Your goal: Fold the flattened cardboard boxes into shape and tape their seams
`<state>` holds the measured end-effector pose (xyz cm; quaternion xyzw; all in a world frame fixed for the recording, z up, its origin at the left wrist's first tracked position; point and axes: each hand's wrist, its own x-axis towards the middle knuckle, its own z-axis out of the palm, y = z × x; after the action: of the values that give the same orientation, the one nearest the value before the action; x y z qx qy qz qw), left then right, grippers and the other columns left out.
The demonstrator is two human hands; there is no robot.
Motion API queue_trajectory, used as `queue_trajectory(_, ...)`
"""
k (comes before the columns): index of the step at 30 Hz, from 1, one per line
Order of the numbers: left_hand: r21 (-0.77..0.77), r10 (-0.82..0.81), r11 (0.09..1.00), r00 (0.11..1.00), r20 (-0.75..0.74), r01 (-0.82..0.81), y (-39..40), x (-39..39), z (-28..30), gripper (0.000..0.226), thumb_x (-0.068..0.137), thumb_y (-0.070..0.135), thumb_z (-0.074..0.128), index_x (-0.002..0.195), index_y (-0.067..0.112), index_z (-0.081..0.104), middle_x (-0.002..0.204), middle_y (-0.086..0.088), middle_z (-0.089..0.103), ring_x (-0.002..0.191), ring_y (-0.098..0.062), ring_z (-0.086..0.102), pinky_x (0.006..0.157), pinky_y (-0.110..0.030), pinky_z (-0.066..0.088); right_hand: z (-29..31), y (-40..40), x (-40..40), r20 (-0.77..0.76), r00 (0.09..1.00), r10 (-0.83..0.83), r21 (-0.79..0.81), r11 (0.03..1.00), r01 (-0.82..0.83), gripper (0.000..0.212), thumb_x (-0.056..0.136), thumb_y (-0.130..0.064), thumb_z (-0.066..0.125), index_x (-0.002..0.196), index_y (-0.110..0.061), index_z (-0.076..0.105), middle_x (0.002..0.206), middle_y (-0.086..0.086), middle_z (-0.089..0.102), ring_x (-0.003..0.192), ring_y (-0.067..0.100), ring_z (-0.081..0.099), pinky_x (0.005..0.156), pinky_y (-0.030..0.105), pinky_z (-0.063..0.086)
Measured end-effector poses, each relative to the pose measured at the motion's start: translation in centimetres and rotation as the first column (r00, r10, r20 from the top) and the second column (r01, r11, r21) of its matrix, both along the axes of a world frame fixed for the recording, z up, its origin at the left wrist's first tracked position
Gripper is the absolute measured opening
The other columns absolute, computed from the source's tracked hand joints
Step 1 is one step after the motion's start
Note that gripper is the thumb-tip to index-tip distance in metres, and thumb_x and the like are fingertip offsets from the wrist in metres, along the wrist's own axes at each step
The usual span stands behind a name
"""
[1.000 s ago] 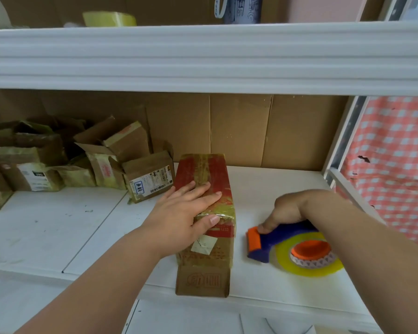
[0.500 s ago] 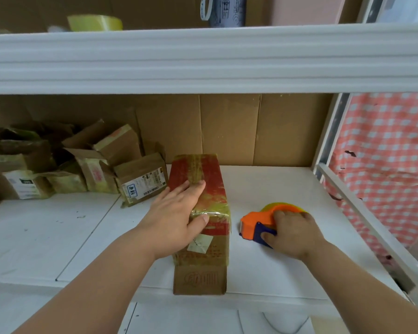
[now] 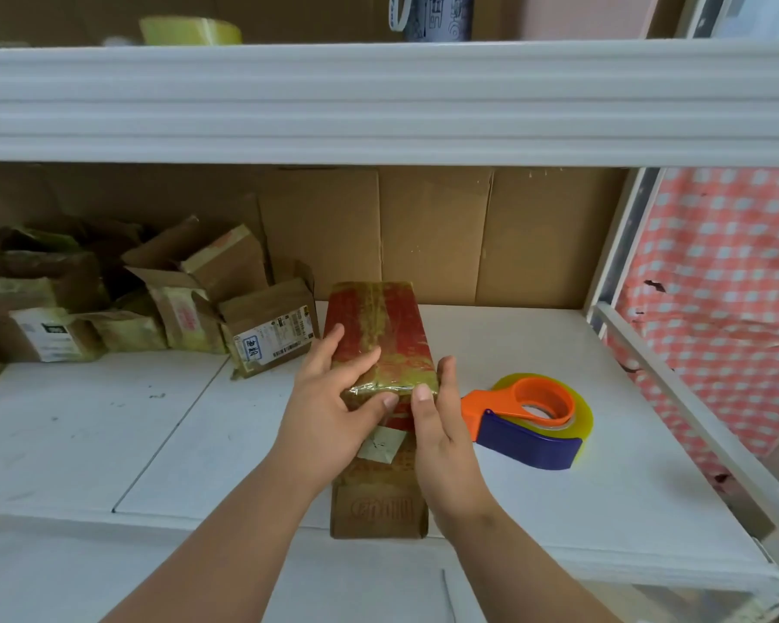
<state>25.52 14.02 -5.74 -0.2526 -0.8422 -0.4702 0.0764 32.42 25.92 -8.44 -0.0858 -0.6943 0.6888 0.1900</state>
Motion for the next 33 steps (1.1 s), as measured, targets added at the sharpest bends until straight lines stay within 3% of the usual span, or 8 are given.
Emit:
queue_trajectory(5,0.365,-0.082,0.93,0.951,0.298,-0.034,-0.1,0.4,0.6,0.073,0.081,0.018,0.08,0.143,0.037,0.047,0.152,0.018,0.038,0.132,0.0,0.045,0.091,-0.016,0.048,-0.1,0.0,-0.4,0.013,1.0,-0.021,-0.059,0.998,0.022,0.078,0.086,-0.079,0.037,0.152,-0.048,0.009,0.162,-0.015,0.023,0.147,0.007,0.025,0.121,0.044,0.027)
queue_trajectory(8,0.768,-0.441,0.626,0.751,0.491,-0.135,-0.5,-0.5,1.0,0.06,0.09,0.029,0.064,0.145,0.027,0.042,0.133,0.002,0.064,0.112,-0.018,0.067,0.082,-0.036,0.056,-0.8,0.9,-0.6,-0.001,1.0,0.031,-0.124,0.992,-0.031,0.08,0.068,-0.096,0.039,0.141,-0.068,0.022,0.159,-0.019,0.03,0.147,0.005,0.027,0.122,0.047,0.024)
queue_trajectory(11,0.811,-0.502,0.548,0.695,0.514,-0.204,-0.1,-1.1,0.8,0.05,0.101,0.047,0.044,0.145,0.024,0.043,0.131,-0.011,0.065,0.114,-0.03,0.066,0.093,-0.05,0.052,-0.5,0.2,-0.7,-0.011,0.999,0.034,-0.134,0.99,-0.035,0.055,0.063,-0.099,0.038,0.112,-0.09,0.014,0.162,-0.02,0.018,0.149,0.008,0.021,0.122,0.049,0.023)
queue_trajectory(16,0.66,-0.357,0.747,0.791,0.498,-0.078,-0.9,-0.6,0.8,0.039,0.103,0.036,0.046,0.142,0.034,0.045,0.134,0.0,0.062,0.116,-0.018,0.065,0.094,-0.041,0.053,-0.2,0.7,-0.4,-0.009,1.0,0.023,0.043,0.999,-0.023,0.061,0.082,-0.084,0.029,0.134,-0.069,0.001,0.162,-0.02,0.017,0.148,0.004,0.023,0.121,0.041,0.027)
queue_trajectory(20,0.278,-0.237,0.951,0.902,0.36,0.138,-3.7,-0.4,0.2,0.044,0.098,0.053,0.042,0.141,0.059,0.037,0.156,0.029,0.02,0.139,0.007,0.022,0.113,-0.024,0.023,0.2,3.3,0.0,0.038,0.997,0.072,0.266,0.961,-0.079,0.062,0.097,-0.058,0.031,0.155,-0.038,0.018,0.151,-0.025,0.034,0.135,-0.012,0.034,0.104,0.003,0.032)
queue_trajectory(24,-0.112,-0.187,0.975,0.98,0.068,0.194,-4.7,-1.4,-0.9,0.044,0.094,0.064,0.026,0.138,0.064,0.016,0.163,0.022,0.001,0.128,0.033,-0.001,0.097,0.006,0.013,0.3,3.9,-0.1,0.038,0.999,0.011,0.517,0.856,-0.029,0.057,0.097,-0.056,0.03,0.151,-0.044,0.017,0.137,-0.022,0.048,0.125,-0.003,0.048,0.102,0.018,0.045)
queue_trajectory(28,-0.298,-0.16,0.946,0.983,-0.091,0.126,-5.3,-2.9,-1.5,0.053,0.084,0.08,0.017,0.136,0.068,0.013,0.163,0.021,0.001,0.13,0.026,0.011,0.108,-0.016,0.031,0.2,4.3,-0.3,0.009,0.999,-0.04,0.669,0.743,0.024,0.05,0.091,-0.059,0.026,0.137,-0.063,0.007,0.127,-0.021,0.052,0.107,-0.001,0.055,0.085,0.013,0.048)
queue_trajectory(33,-0.196,-0.013,0.98,0.982,-0.186,-0.024,-4.2,-2.3,-2.4,0.074,0.085,0.084,0.015,0.147,0.045,0.023,0.148,0.007,0.025,0.125,-0.001,0.034,0.103,-0.035,0.044,-0.7,4.7,-1.0,-0.113,0.993,-0.034,0.68,0.726,0.103,0.051,0.095,-0.054,0.032,0.145,-0.045,0.033,0.145,-0.015,0.042,0.129,-0.002,0.042,0.104,0.012,0.038)
